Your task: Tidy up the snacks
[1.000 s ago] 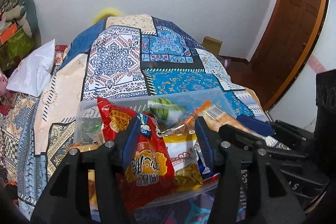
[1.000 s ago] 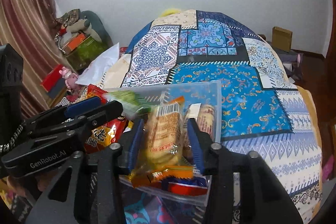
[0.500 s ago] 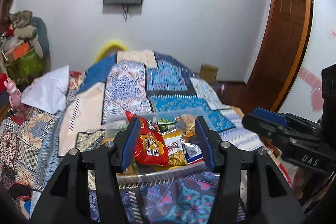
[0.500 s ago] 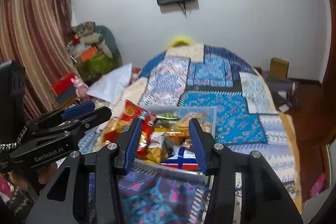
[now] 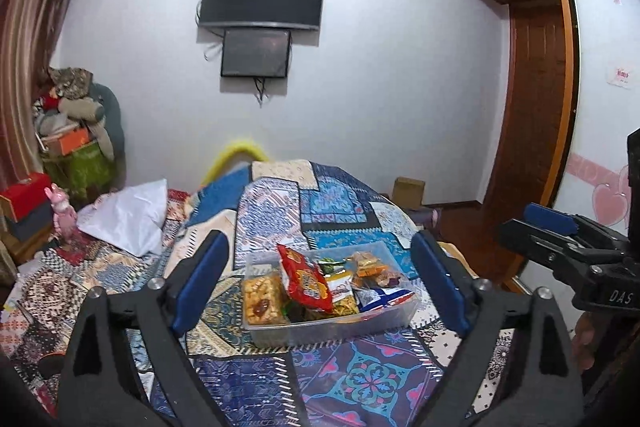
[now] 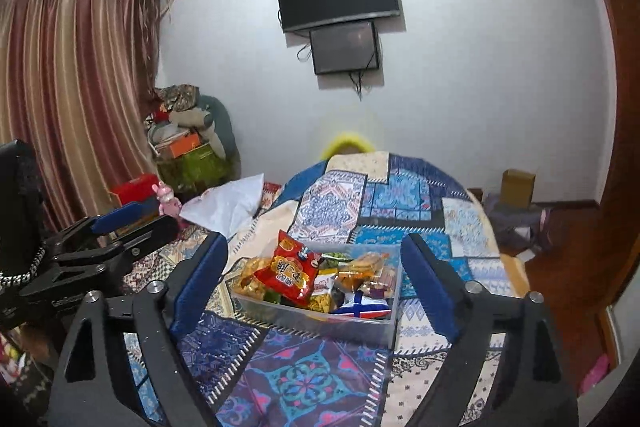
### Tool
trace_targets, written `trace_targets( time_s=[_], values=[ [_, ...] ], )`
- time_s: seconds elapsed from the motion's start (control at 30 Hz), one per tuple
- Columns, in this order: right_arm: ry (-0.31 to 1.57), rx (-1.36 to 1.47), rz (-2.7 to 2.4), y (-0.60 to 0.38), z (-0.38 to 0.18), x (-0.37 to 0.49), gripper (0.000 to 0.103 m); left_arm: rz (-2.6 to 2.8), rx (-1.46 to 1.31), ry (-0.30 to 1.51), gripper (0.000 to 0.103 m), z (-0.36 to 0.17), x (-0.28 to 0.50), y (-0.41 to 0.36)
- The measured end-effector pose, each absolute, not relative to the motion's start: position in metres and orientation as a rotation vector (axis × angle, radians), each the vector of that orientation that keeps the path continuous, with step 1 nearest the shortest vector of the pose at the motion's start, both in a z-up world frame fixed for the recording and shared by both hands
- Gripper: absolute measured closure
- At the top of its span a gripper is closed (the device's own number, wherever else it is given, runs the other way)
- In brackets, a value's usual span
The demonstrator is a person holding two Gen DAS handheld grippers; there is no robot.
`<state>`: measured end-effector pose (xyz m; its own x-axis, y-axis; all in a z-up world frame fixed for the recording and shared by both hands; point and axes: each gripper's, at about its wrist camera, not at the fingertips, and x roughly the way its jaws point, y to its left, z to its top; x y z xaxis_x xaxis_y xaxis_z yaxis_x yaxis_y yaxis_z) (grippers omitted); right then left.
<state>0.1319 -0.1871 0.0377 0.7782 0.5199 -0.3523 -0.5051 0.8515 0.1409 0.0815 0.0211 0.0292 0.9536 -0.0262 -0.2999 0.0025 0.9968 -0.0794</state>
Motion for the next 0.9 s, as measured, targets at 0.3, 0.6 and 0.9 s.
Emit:
trace_targets(
  time_s=[0.3, 0.6, 0.9],
  values=[
    [0.381, 0.048, 0.522, -0.191, 0.031, 0.122, 0.000, 0.001, -0.054, 0.289, 0.002, 0.024, 0.069, 0.017],
    [0.382, 0.027, 0.521, -0.189, 0.029, 0.116, 0.000, 0.001, -0.060, 0.299, 0.002, 0.020, 0.065, 0.017],
    [0.383, 0.019, 0.520, -0.189, 0.028, 0.112, 0.000, -0.001, -0.066, 0.309, 0.002, 0.017, 0.064, 0.017]
  ],
)
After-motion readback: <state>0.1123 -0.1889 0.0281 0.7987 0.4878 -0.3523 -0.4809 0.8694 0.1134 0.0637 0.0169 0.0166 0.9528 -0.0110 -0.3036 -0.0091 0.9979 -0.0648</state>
